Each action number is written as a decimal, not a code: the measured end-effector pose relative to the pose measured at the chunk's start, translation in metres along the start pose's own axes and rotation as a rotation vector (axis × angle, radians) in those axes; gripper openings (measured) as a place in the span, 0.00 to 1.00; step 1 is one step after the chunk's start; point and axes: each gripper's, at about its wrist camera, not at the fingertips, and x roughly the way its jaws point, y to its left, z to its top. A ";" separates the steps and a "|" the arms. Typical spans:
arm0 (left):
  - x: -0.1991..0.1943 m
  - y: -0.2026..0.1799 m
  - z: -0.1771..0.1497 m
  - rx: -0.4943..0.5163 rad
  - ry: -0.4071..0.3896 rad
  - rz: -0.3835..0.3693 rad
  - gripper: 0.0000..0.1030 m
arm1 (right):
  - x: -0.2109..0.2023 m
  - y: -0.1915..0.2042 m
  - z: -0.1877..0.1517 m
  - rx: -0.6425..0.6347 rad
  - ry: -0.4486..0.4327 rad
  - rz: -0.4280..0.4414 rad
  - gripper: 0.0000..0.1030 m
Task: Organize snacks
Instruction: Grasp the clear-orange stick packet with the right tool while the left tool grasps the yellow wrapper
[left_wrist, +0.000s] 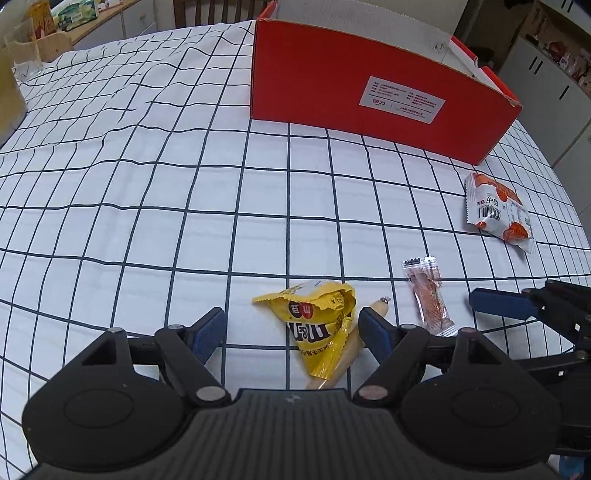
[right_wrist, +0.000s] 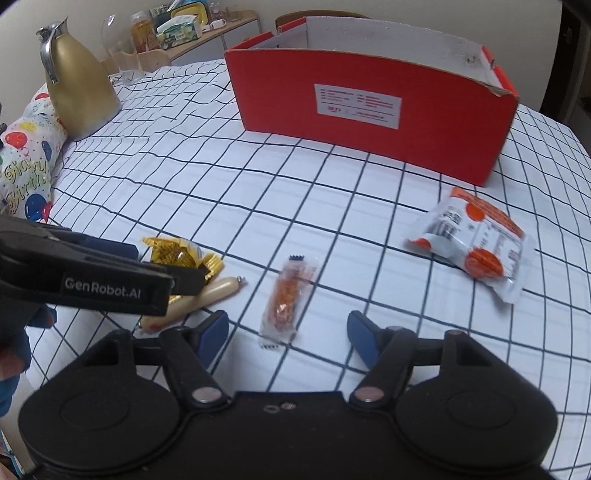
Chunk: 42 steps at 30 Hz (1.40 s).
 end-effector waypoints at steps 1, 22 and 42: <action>0.001 0.000 0.001 0.001 0.000 -0.002 0.77 | 0.002 0.001 0.001 -0.002 0.002 -0.003 0.62; -0.003 -0.002 0.002 -0.005 0.021 -0.059 0.32 | 0.011 0.017 0.006 -0.098 -0.004 -0.038 0.17; -0.020 -0.006 -0.001 -0.021 -0.008 -0.027 0.24 | -0.028 0.001 -0.012 -0.006 -0.055 -0.028 0.14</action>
